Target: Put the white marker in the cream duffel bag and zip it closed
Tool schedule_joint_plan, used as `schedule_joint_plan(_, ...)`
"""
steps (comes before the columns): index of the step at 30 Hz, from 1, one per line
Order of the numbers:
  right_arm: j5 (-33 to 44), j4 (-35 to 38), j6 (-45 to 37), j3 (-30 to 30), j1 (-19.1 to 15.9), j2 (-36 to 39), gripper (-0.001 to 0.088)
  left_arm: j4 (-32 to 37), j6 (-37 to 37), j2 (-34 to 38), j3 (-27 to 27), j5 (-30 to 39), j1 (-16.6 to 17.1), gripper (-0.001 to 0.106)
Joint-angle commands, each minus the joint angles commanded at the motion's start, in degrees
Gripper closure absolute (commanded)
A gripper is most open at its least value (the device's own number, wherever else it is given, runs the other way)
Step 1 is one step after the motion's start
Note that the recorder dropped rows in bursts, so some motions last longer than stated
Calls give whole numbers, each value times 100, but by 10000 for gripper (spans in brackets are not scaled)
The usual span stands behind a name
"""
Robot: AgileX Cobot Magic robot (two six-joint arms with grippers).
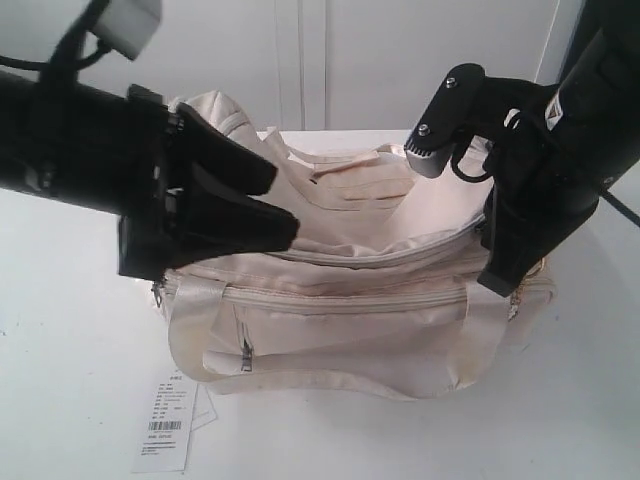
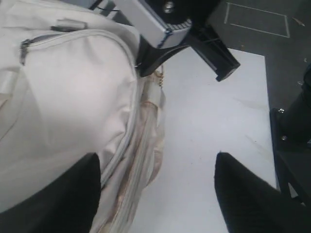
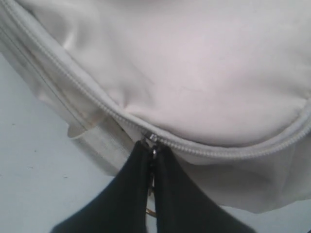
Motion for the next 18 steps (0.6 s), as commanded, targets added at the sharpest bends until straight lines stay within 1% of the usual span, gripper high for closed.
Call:
schedule_joint_plan(4,-11,0,0,0,0,0,868,0,70,260,-13,-189,-282,398)
schedule_joint_plan(9,-48,0,0,0,0,0,868,-90,212,576,-133,-349,-497,398)
schedule_joint_plan(12,-64,0,0,0,0,0,868,-360,199,827,-316,-338,-496,398)
schedule_joint_plan(18,-120,12,61,0,0,0,868,-402,225,1309,-696,-234,-496,398)
